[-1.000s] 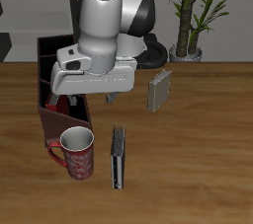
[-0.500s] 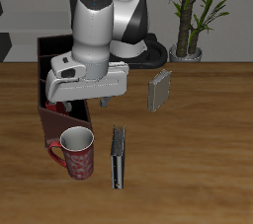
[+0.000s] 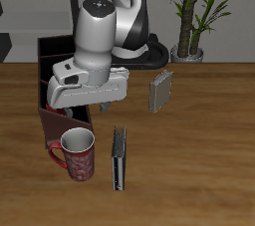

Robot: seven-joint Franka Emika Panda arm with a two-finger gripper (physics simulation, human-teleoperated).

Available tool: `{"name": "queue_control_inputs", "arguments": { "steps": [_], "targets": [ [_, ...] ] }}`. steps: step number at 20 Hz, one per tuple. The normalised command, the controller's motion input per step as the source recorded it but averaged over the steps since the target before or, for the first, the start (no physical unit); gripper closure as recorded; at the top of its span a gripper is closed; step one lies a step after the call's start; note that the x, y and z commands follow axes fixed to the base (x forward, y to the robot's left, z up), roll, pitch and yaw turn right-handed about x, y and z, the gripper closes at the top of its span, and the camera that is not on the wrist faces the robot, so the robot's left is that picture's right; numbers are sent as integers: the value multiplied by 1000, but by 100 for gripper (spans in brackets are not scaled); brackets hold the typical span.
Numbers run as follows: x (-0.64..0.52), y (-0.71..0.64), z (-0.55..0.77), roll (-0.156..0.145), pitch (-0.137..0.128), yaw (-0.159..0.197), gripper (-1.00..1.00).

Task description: Place the red book into the right desk caddy's left compartment and place the red mug into the right desk caddy's right compartment

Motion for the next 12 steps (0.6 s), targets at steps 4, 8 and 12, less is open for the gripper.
{"name": "queue_control_inputs", "arguments": {
  "steps": [4, 8, 12],
  "targets": [
    [57, 108, -62, 11, 4, 33, -100],
    [79, 11, -109, 0, 18, 16, -100],
    [5, 10, -172, 16, 23, -18, -100]
  ]
}}
